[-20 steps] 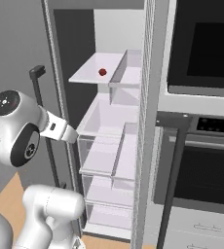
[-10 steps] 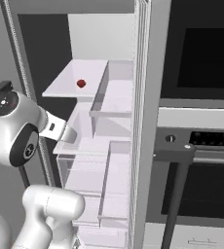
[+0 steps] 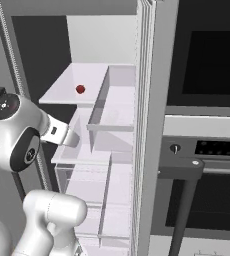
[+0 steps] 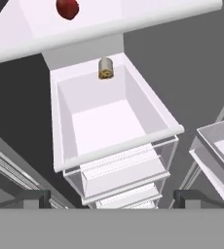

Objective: Take the strawberry from the fridge and place it on top of the pancake, located on the dining counter.

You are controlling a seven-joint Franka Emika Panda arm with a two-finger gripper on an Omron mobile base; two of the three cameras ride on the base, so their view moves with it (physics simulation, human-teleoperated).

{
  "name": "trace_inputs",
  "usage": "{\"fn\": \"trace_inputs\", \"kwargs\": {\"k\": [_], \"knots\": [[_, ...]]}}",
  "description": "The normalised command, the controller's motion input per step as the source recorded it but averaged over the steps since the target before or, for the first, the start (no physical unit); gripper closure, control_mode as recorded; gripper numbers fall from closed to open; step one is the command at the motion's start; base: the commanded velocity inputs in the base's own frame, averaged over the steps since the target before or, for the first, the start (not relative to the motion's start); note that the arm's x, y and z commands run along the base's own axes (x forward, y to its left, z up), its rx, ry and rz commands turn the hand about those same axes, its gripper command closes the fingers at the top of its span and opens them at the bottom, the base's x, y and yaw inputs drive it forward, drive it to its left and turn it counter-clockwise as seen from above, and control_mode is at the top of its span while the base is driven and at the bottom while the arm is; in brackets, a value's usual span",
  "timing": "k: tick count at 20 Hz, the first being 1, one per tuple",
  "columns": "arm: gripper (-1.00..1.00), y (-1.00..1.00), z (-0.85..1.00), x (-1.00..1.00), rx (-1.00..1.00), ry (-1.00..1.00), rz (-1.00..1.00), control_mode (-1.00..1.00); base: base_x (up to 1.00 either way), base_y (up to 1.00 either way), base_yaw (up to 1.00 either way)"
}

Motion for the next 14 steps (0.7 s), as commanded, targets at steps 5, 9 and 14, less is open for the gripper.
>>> {"fn": "trace_inputs", "kwargs": {"k": [5, 9, 14], "knots": [[-1.0, 0.0, 0.66, 0.51, -0.11, -0.08, 0.03, -1.0, 0.0, 0.0, 0.0], [-1.0, 0.0, 0.57, 0.57, -0.13, -0.13, 0.06, -1.0, 0.0, 0.0, 0.0], [-1.0, 0.0, 0.1, 0.71, -0.01, -0.03, 0.15, -1.0, 0.0, 0.0, 0.0]]}}
